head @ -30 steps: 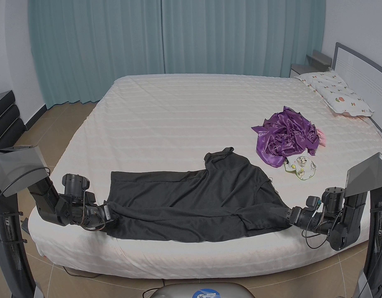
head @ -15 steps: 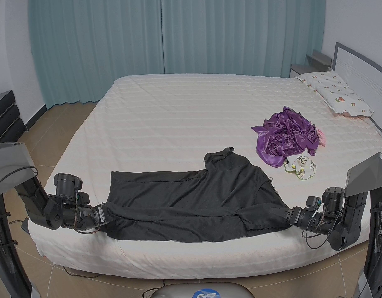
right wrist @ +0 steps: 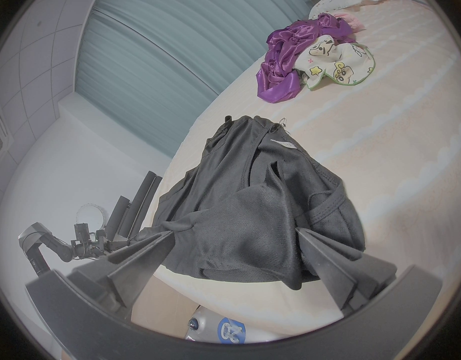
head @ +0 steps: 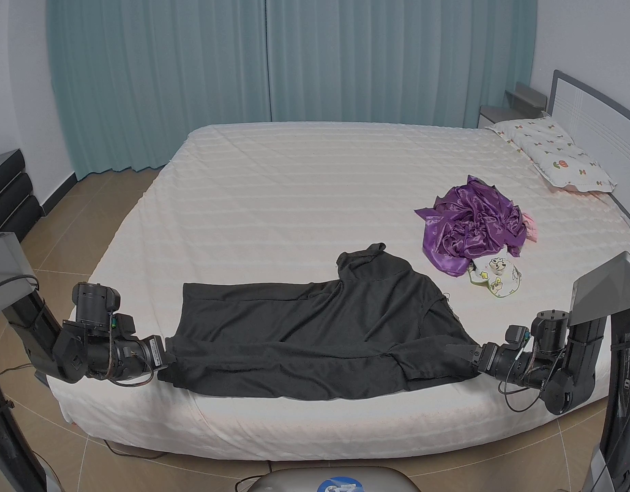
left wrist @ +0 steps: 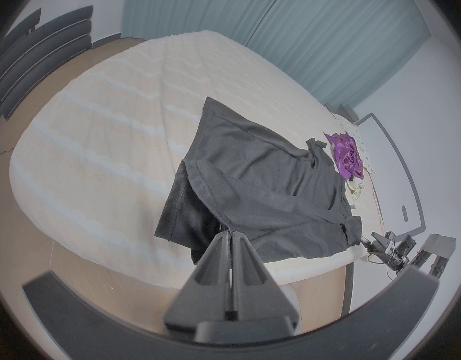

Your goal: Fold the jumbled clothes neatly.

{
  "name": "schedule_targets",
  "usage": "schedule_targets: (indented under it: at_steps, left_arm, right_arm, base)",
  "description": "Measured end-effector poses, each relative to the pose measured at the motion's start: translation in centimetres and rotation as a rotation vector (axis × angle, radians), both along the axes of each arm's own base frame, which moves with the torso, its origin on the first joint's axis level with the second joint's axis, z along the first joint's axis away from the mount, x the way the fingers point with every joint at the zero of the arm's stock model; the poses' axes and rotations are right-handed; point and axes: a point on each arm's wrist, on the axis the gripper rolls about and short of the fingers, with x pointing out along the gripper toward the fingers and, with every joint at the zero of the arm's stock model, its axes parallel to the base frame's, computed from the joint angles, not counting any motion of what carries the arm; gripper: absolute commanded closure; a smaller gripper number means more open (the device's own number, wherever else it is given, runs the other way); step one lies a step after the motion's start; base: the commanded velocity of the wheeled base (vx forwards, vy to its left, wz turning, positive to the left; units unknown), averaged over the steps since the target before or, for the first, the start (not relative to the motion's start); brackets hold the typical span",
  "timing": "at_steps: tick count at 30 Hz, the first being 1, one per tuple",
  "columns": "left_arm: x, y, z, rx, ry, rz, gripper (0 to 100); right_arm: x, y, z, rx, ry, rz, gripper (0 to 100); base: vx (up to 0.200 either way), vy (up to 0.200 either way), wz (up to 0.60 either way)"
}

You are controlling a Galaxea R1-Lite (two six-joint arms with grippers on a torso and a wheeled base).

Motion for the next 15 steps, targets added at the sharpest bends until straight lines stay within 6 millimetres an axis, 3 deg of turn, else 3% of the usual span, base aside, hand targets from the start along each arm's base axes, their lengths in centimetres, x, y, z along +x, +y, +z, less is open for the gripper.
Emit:
schedule_targets:
  at_steps: [15]
  left_arm:
    - [-0.9, 0.4, 1.7, 0.0, -0.049, 0.019, 100]
  right_arm:
    - [0.3, 0.0, 0.0, 0.001, -0.004, -0.017, 0]
  base:
    - [0.0, 0.0, 0.0]
